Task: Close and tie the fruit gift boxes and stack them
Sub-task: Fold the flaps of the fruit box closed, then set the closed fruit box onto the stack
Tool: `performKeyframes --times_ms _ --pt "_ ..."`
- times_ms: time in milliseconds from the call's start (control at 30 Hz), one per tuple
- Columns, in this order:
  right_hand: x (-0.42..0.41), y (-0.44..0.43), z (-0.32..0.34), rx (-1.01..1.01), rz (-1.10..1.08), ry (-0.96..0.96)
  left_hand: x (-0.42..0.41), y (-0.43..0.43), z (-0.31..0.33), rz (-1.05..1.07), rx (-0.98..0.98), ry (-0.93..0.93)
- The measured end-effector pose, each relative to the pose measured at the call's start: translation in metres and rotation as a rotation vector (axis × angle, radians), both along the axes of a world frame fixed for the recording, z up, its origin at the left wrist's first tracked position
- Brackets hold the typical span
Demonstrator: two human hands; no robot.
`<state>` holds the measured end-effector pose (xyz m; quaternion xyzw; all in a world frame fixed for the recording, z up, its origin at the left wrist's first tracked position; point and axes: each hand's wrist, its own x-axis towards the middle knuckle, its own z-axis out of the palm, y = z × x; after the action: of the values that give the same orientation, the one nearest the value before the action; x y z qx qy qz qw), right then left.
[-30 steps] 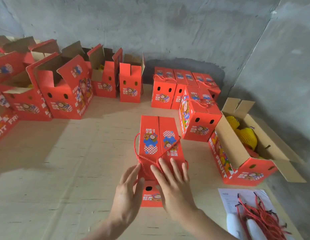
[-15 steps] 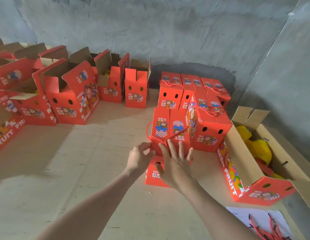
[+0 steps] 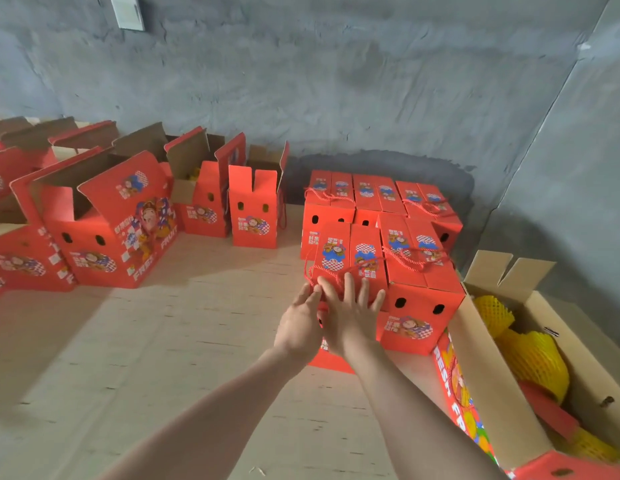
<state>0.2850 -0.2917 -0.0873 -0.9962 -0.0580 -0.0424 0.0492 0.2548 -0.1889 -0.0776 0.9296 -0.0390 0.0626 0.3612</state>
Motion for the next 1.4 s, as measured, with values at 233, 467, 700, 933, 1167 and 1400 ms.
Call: performKeyframes --times_ms 233,467,700,933,1167,1400 --pt "0.046 -0.010 -0.002 0.017 0.024 0.026 0.050 -0.006 0.015 -0.035 0.350 0.169" --pt "0.062 -0.010 0.011 0.017 -0.025 0.160 0.074 0.006 0.021 -0.191 0.403 0.281" --pt "0.056 0.035 0.019 -0.074 -0.174 0.079 0.035 0.085 -0.015 -0.059 0.135 0.181" --pt "0.081 0.090 0.086 -0.507 -0.113 0.246 0.035 0.238 -0.052 0.159 0.213 0.253" --pt "0.121 0.211 0.057 0.103 0.150 0.112 0.083 0.278 -0.138 0.163 0.312 0.301" --pt "0.247 0.238 -0.019 0.178 0.111 0.133 0.137 0.271 -0.203 0.141 0.323 0.008"
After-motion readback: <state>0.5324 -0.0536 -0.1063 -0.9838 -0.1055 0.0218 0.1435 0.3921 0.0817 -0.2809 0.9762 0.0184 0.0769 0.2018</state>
